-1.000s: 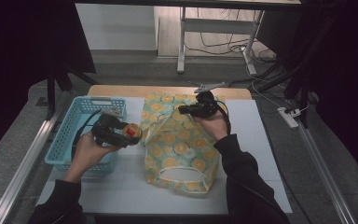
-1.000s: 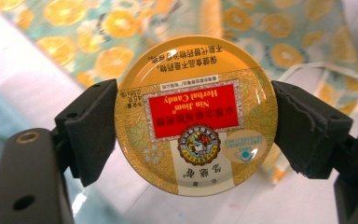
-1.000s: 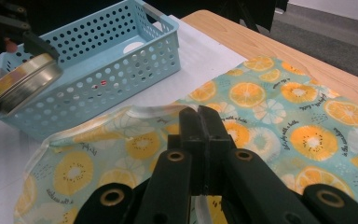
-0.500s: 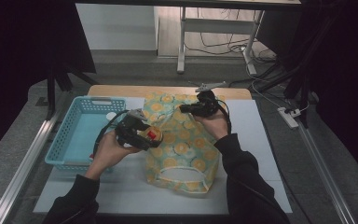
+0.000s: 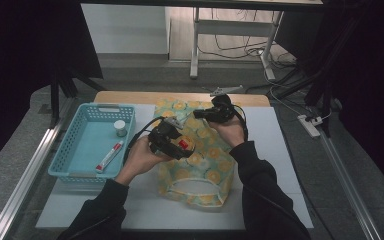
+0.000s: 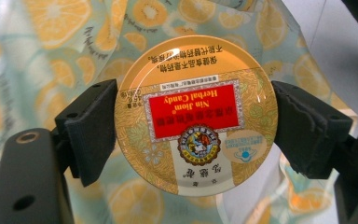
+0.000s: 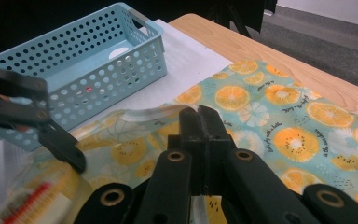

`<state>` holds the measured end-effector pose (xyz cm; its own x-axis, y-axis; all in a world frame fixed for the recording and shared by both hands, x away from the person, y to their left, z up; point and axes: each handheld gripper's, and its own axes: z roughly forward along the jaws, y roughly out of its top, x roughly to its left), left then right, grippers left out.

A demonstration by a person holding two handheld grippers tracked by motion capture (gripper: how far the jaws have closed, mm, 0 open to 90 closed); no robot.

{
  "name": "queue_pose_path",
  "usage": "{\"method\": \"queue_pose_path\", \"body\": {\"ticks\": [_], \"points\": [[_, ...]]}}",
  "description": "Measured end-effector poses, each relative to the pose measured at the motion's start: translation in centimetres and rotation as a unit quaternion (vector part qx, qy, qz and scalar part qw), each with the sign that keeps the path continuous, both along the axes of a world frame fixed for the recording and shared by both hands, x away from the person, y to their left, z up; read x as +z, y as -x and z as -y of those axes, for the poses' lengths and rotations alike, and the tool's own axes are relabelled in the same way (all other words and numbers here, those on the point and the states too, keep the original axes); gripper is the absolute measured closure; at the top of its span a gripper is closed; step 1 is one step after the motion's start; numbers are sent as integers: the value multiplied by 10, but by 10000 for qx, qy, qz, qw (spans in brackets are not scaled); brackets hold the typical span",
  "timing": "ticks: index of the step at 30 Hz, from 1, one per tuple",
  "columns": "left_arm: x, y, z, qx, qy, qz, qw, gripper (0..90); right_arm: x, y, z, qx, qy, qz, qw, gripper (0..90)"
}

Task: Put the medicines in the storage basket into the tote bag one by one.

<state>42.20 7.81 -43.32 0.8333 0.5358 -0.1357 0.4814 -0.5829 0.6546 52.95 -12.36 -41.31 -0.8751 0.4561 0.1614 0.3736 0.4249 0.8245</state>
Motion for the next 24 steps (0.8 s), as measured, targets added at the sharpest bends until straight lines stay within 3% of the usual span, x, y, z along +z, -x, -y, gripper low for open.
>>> {"method": "queue_pose_path", "body": {"ticks": [11,24], "points": [[-25,-27,23,112,-329,-3,9994,203,4,-6,1,-86,-46,42,9999,900],[-49,-53,30,287,-385,-41,9988,203,-5,-18,2,-244,-45,-56,9997,900]]}}
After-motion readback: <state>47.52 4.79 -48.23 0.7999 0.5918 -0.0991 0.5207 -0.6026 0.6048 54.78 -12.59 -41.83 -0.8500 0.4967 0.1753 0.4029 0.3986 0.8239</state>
